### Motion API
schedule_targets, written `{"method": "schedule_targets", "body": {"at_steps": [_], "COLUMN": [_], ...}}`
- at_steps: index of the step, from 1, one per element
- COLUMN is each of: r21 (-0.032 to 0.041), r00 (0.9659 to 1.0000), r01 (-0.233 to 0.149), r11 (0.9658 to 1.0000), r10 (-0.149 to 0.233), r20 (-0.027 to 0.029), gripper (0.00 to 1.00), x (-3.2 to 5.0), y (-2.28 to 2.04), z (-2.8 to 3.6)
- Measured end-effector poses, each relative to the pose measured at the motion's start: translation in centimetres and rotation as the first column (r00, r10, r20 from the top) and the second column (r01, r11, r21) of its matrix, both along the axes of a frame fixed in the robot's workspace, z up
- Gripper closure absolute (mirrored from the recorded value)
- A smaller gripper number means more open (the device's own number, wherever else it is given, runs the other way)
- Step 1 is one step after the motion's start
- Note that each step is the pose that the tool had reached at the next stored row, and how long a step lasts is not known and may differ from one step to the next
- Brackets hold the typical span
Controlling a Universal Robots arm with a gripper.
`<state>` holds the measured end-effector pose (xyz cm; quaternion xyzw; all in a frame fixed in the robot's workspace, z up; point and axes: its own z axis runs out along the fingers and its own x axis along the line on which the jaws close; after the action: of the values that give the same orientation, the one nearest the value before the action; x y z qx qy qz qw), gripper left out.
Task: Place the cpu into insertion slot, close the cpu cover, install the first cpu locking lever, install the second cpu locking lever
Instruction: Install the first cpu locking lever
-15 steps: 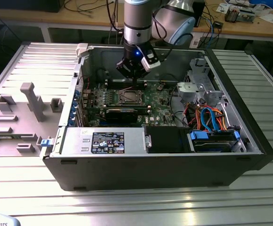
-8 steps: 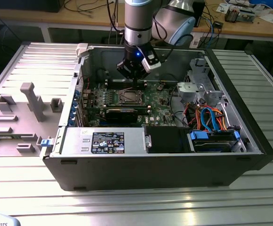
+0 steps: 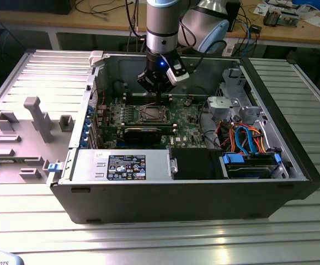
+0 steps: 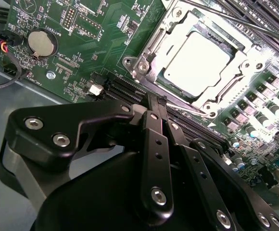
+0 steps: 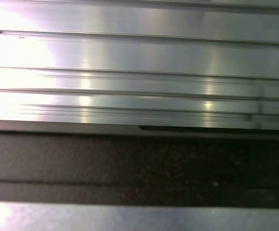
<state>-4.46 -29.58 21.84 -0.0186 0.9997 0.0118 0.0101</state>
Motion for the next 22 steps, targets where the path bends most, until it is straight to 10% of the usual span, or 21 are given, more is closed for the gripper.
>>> {"method": "schedule_targets", "body": {"at_steps": [22], "r21": [-0.0004], "r00": [1.0], "r01": [0.0], "r11": [1.0], "r10": [0.0], "r20": [-0.0003], "gripper": [0.89], "x": [0.34], "y": [0.0], "z": [-1.06]}}
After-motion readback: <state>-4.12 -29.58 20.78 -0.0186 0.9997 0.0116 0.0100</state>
